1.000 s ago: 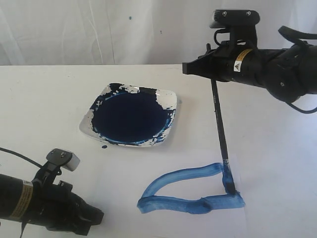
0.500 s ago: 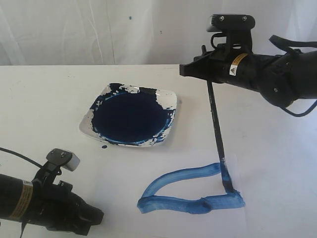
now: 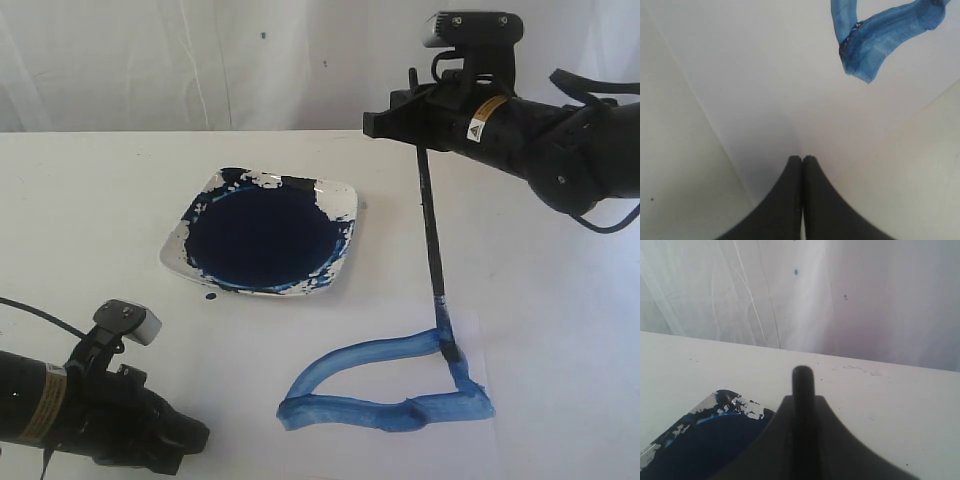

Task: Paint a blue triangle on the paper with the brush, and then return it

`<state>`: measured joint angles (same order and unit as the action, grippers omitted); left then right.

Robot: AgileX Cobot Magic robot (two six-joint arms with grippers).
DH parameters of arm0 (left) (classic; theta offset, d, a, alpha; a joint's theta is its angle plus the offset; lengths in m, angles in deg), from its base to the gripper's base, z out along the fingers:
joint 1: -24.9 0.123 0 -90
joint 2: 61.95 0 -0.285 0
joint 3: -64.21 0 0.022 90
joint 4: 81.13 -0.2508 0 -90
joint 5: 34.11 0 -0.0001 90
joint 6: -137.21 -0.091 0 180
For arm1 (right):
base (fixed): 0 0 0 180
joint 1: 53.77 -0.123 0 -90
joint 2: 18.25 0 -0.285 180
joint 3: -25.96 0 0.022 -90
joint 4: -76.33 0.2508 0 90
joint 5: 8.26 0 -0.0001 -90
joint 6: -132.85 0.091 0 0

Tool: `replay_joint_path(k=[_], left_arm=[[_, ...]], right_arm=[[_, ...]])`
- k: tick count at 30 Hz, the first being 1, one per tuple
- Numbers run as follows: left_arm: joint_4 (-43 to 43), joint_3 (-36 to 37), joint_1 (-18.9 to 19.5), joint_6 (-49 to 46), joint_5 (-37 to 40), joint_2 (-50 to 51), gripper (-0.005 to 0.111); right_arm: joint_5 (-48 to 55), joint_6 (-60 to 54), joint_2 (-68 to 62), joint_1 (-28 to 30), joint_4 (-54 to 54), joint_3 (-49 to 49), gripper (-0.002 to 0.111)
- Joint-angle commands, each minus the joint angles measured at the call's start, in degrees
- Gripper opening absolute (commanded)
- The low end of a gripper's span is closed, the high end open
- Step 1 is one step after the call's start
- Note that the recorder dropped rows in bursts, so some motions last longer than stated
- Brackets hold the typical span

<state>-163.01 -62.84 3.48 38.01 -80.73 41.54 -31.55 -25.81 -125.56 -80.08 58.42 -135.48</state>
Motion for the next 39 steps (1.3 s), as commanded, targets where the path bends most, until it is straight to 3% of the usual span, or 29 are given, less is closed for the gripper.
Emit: replay_joint_path(k=[1, 20, 31, 39], left_arm=[[-0.8, 0.2, -0.5, -0.2, 1.7, 0.0, 0.000], [-0.8, 0.2, -0.5, -0.2, 1.7, 0.0, 0.000], [-0.8, 0.2, -0.5, -0.2, 1.7, 0.0, 0.000], [-0.8, 0.2, -0.5, -0.2, 1.7, 0.0, 0.000]], right_arm=[[-1.9, -2.0, 0.0, 0.3, 0.4, 0.0, 0.000], [-3.5, -2.5, 4.9, 0.5, 0.4, 0.0, 0.000], [-0.4, 13.1, 15.1, 0.7, 0.5, 0.0, 0.000], [-3.3, 13.4, 14.8, 3.1, 14.3, 0.0, 0.000]])
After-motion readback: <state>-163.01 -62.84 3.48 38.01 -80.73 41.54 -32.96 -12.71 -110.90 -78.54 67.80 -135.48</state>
